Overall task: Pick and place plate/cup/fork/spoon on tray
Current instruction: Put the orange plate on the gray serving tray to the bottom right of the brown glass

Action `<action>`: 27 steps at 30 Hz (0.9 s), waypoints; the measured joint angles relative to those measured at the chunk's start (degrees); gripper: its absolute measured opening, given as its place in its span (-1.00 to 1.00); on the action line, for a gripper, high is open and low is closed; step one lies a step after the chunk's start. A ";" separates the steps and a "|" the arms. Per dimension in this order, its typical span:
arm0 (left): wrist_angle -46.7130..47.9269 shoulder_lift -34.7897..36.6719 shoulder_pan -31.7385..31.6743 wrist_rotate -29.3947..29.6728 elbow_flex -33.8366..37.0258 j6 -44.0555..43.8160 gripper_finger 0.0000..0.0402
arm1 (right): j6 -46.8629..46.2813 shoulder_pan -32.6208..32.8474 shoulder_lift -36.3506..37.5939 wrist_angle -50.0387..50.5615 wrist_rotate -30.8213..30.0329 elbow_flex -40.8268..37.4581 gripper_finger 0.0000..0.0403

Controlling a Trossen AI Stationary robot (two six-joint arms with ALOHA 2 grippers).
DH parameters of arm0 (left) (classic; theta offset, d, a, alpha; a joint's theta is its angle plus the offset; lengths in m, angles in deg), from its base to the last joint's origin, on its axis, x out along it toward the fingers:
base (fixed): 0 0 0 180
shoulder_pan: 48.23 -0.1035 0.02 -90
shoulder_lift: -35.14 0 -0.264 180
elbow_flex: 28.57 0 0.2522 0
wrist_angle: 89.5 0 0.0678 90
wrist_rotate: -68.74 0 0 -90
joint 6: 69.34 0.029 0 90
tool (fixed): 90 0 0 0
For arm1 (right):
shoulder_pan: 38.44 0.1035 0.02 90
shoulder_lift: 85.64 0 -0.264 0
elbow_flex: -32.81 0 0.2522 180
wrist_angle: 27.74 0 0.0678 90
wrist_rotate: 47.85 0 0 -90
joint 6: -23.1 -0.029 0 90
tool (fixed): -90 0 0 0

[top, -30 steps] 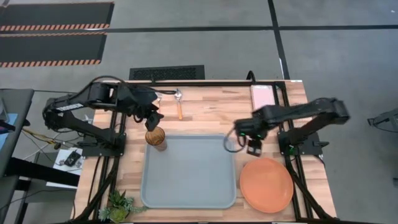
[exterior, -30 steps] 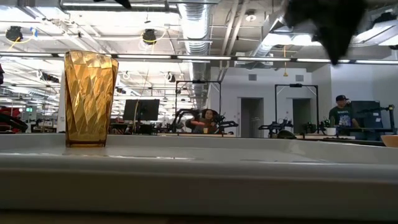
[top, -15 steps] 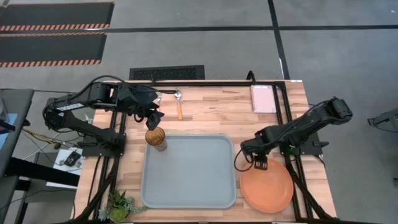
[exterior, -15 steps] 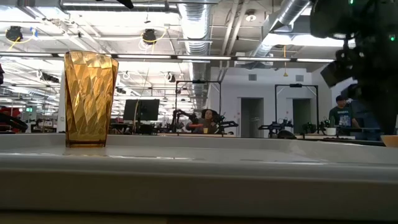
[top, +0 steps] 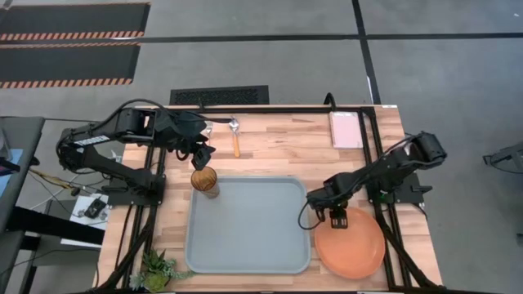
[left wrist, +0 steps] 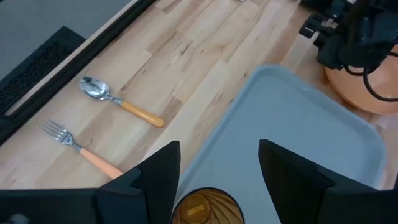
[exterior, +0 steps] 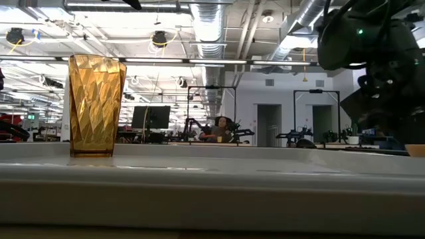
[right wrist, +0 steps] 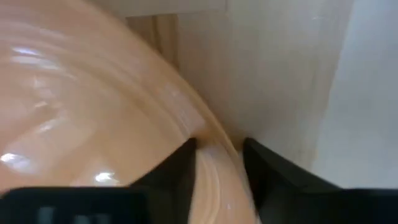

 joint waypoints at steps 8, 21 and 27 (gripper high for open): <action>0.04 0.00 0.02 1.54 0.02 0.02 0.02 | -0.68 -0.50 0.80 0.46 3.50 -0.19 -0.89; 0.03 0.00 0.00 2.64 0.02 -0.44 0.02 | -6.31 -1.63 11.53 11.55 2.50 2.75 -0.98; 0.06 0.22 -1.21 2.14 0.02 -0.39 0.02 | -9.43 -4.53 13.67 14.07 0.47 13.85 -0.98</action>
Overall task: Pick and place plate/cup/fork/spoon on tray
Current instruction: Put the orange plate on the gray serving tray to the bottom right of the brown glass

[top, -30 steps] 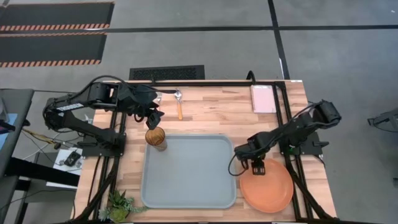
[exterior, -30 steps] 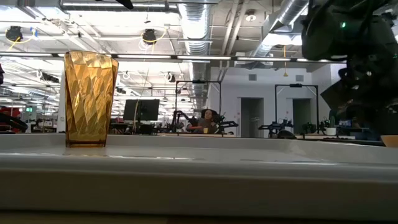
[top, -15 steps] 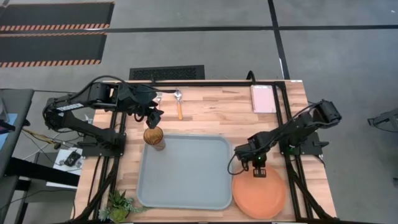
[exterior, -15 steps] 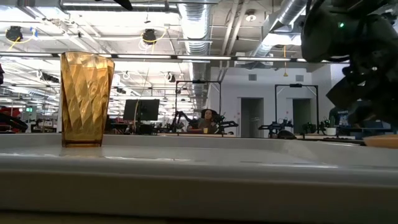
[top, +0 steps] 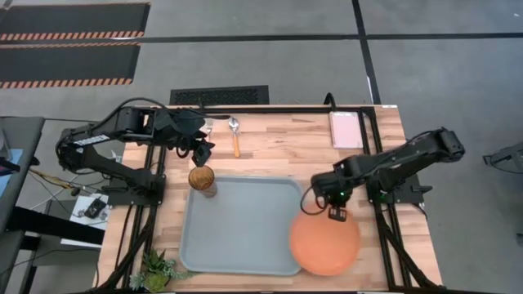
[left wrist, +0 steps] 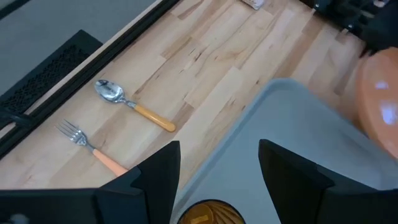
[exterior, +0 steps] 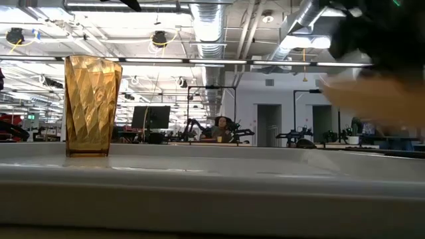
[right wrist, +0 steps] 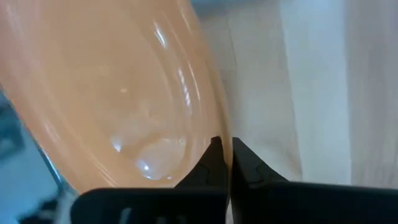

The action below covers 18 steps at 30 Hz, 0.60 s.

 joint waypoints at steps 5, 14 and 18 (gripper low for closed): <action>0.97 0.45 -0.87 -0.19 0.02 1.36 0.02 | 2.71 -3.83 -4.68 0.06 -1.61 9.25 -0.98; 4.24 0.38 -2.47 -0.78 0.02 3.20 0.02 | 13.64 -10.82 -22.67 -5.06 -0.11 23.89 -0.98; 5.59 0.86 -3.12 -1.12 0.02 4.18 0.02 | 19.55 -13.49 -32.42 -4.72 4.21 32.69 -0.98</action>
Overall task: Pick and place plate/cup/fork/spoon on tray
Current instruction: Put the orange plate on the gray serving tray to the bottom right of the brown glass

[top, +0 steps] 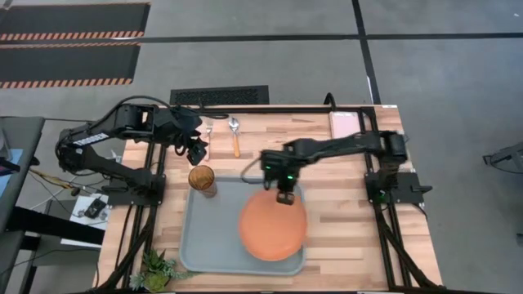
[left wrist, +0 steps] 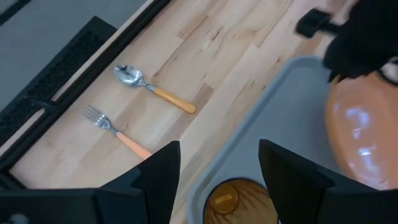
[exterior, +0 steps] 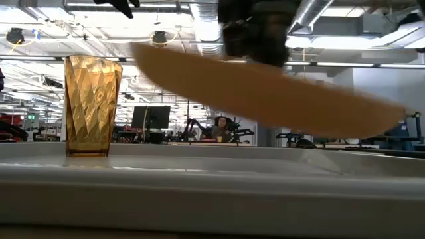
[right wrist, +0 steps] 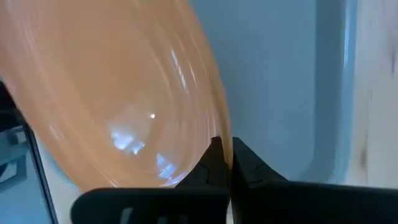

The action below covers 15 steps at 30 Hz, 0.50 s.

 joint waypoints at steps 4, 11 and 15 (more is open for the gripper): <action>1.24 1.52 -0.83 -0.70 0.00 0.09 0.02 | 3.96 -1.47 -8.11 0.76 2.80 10.11 -0.98; 2.17 5.34 -2.78 -0.42 0.00 -0.07 0.02 | 6.10 -0.92 -20.10 4.37 7.35 23.91 -0.97; 2.48 7.07 -4.06 -0.16 -0.02 -0.07 0.02 | 6.33 -0.57 -24.45 4.92 8.84 28.86 -0.97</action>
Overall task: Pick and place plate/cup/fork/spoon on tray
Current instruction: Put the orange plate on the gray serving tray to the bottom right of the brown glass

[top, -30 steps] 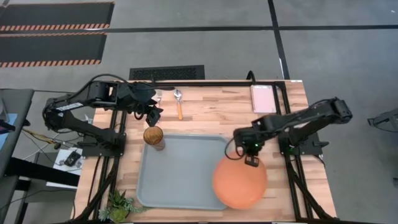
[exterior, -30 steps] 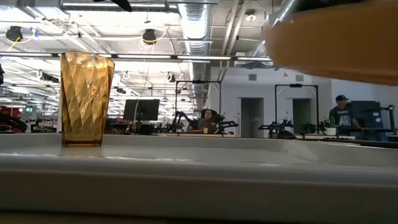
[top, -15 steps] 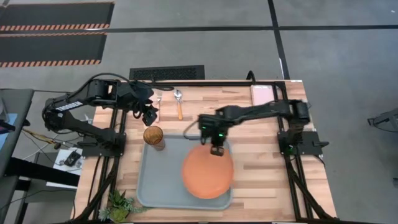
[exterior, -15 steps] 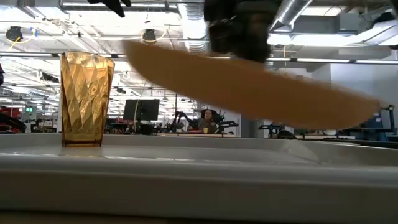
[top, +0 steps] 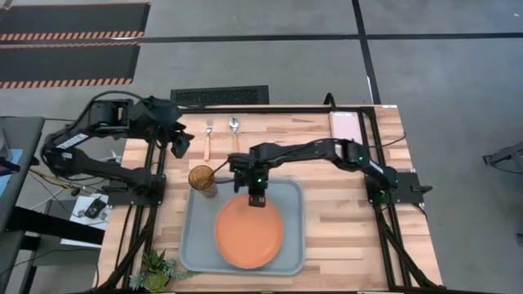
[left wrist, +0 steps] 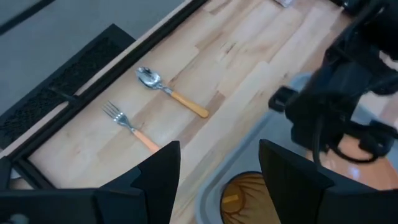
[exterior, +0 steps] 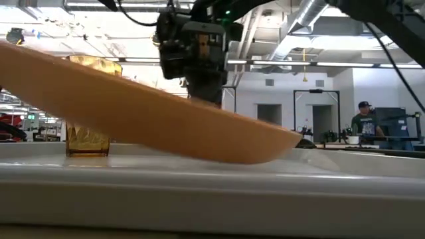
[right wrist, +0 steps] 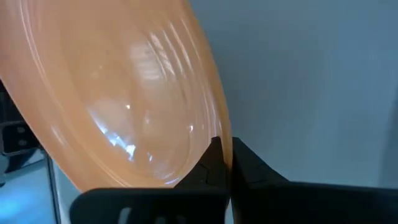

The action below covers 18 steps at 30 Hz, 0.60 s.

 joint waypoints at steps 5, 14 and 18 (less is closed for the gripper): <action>0.43 1.03 -0.69 0.04 0.00 0.02 0.02 | -0.63 -0.36 -2.57 1.15 0.00 4.83 -0.96; 0.43 1.05 -0.69 0.08 0.00 1.11 0.02 | -1.29 -0.35 -3.51 0.41 -0.05 5.57 -0.96; 0.44 1.03 -0.69 0.11 0.00 1.14 0.02 | -1.73 -0.36 -3.51 0.38 -0.23 5.57 -0.96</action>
